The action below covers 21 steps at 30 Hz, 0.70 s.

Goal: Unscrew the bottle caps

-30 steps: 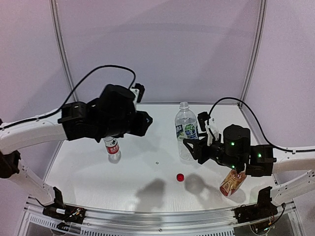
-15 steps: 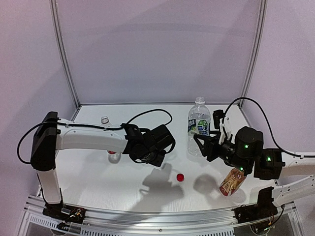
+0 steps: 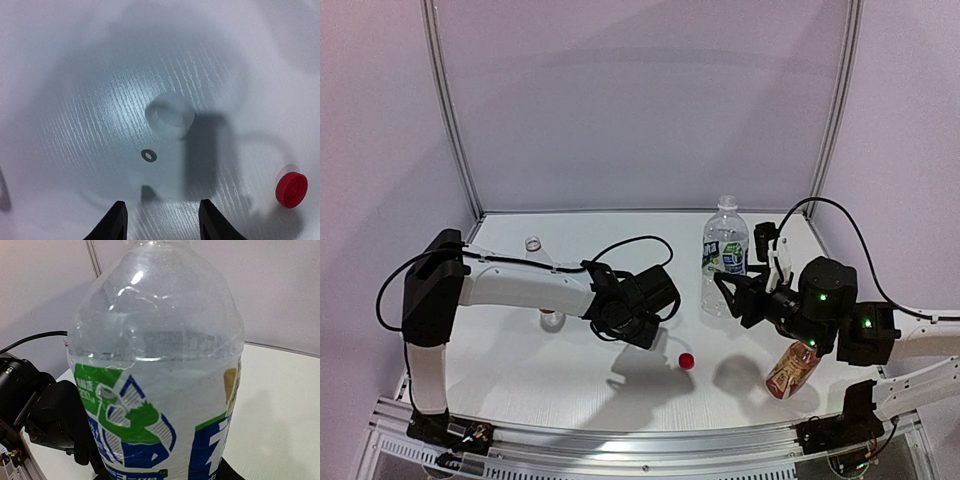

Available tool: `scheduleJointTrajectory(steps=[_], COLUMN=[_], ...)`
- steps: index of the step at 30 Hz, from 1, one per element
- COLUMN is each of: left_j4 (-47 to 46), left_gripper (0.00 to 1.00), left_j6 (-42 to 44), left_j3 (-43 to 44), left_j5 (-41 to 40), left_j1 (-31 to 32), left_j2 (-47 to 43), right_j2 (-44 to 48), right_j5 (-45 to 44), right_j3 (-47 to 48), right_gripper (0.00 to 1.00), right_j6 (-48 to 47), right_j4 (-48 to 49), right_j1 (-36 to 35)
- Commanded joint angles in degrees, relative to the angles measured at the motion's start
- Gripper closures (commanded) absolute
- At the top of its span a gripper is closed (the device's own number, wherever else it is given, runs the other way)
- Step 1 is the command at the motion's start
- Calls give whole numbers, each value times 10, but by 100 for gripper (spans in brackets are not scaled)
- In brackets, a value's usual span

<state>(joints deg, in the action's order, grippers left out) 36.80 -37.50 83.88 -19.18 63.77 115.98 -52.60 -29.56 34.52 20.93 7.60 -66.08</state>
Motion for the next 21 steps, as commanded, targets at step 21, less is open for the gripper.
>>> scheduleJointTrajectory(steps=[21], left_j4=[-37], left_gripper=[23], left_j6=[238], left_j3=[-32], left_j5=[-93], left_j1=[122], left_j2=[-267], right_j2=[-25], right_j5=[197], right_j3=[-8], right_gripper=[100], right_j6=[-36], right_j4=[81], right_j1=[1])
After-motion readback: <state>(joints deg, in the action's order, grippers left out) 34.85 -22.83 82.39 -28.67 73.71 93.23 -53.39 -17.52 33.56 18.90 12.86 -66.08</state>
